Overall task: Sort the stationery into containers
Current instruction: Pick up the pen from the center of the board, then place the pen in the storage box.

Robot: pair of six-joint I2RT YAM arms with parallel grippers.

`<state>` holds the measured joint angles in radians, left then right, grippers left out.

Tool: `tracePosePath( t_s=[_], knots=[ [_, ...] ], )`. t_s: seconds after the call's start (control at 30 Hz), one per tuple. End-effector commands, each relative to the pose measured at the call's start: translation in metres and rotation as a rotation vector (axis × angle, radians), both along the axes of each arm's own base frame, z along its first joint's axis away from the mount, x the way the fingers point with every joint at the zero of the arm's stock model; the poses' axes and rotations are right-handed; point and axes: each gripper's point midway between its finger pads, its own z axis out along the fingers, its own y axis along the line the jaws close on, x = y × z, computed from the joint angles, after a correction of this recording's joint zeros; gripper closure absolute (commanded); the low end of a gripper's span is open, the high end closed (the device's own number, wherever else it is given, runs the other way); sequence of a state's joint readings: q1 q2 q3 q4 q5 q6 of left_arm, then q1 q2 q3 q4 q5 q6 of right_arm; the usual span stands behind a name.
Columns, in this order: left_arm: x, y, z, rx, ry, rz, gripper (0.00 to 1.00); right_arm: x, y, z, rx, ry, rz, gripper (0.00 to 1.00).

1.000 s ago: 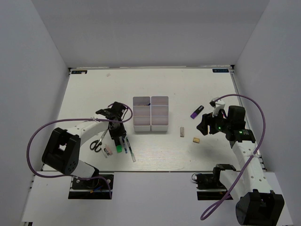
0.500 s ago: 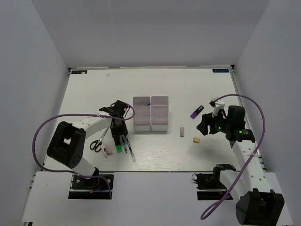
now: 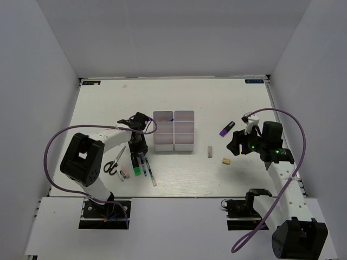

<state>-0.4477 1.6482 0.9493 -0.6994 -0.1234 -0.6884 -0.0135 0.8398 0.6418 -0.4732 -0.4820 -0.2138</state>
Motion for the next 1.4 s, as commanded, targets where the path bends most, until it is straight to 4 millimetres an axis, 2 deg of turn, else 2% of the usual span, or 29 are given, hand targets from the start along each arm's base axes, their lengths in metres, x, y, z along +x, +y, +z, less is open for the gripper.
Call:
tracePosePath(
  t_s=[0.0,0.03,0.07,0.2,0.3,0.43,0.47,0.5,0.63,0.67,0.77,0.8,0.83,0.9,0.97,1.0,1.07,1.1,1.17,1.2,1.3,1.37],
  knots=[
    [0.003,0.007,-0.007,0.024,-0.002,0.008,0.59,0.005,0.000,0.014,0.004,-0.036,0.007,0.31],
    [0.002,0.008,-0.008,0.025,0.003,0.008,0.61,0.005,0.001,0.015,0.004,-0.038,0.009,0.31],
    [0.002,0.008,-0.009,0.024,0.005,0.009,0.70,0.005,0.001,0.015,0.004,-0.038,0.009,0.31],
    [-0.002,0.010,-0.011,0.007,0.015,0.012,0.94,0.004,0.000,0.014,0.004,-0.036,0.007,0.31],
    [0.000,0.006,0.000,-0.020,-0.013,0.006,0.99,0.005,0.001,0.014,0.004,-0.035,0.009,0.31],
    [0.008,-0.003,0.033,-0.066,-0.097,-0.026,1.00,0.005,0.001,0.014,0.005,-0.034,0.010,0.31],
    [0.011,-0.005,0.050,-0.088,-0.147,-0.033,1.00,0.004,0.001,0.015,0.006,-0.037,0.012,0.31],
    [0.012,-0.006,0.057,-0.093,-0.160,-0.039,1.00,0.005,0.001,0.014,0.007,-0.036,0.011,0.31],
    [0.025,-0.026,0.111,-0.157,-0.288,-0.102,1.00,0.004,0.002,0.014,0.008,-0.034,0.014,0.31],
    [0.022,-0.034,0.124,-0.179,-0.313,-0.128,1.00,0.004,0.002,0.014,0.008,-0.033,0.013,0.31],
    [0.031,-0.058,0.164,-0.246,-0.408,-0.182,1.00,0.004,0.002,0.015,0.011,-0.035,0.015,0.31],
    [0.031,-0.064,0.170,-0.257,-0.422,-0.198,1.00,0.004,0.002,0.014,0.009,-0.034,0.015,0.31],
    [0.040,-0.072,0.187,-0.280,-0.473,-0.216,1.00,0.004,0.002,0.014,0.009,-0.034,0.015,0.31],
    [0.047,-0.092,0.197,-0.297,-0.520,-0.271,1.00,0.004,0.002,0.014,0.009,-0.034,0.017,0.31],
    [0.059,-0.111,0.223,-0.324,-0.618,-0.334,1.00,0.004,0.002,0.015,0.010,-0.035,0.018,0.31],
    [0.065,-0.120,0.219,-0.326,-0.617,-0.355,1.00,0.004,0.002,0.014,0.009,-0.035,0.017,0.31],
    [0.075,-0.135,0.239,-0.338,-0.685,-0.425,1.00,0.004,0.002,0.014,0.009,-0.035,0.015,0.31],
    [0.086,-0.152,0.245,-0.360,-0.726,-0.456,1.00,0.004,0.002,0.013,0.010,-0.029,0.016,0.31],
    [0.097,-0.166,0.251,-0.360,-0.780,-0.526,1.00,0.004,0.002,0.014,0.009,-0.034,0.017,0.31],
    [0.104,-0.180,0.263,-0.365,-0.837,-0.583,1.00,0.005,0.002,0.014,0.009,-0.032,0.015,0.31],
    [0.119,-0.200,0.279,-0.358,-0.962,-0.714,1.00,0.004,0.002,0.013,0.007,-0.028,0.014,0.31],
    [0.128,-0.214,0.278,-0.375,-0.989,-0.757,1.00,0.004,0.001,0.013,0.008,-0.025,0.012,0.31]
  ],
)
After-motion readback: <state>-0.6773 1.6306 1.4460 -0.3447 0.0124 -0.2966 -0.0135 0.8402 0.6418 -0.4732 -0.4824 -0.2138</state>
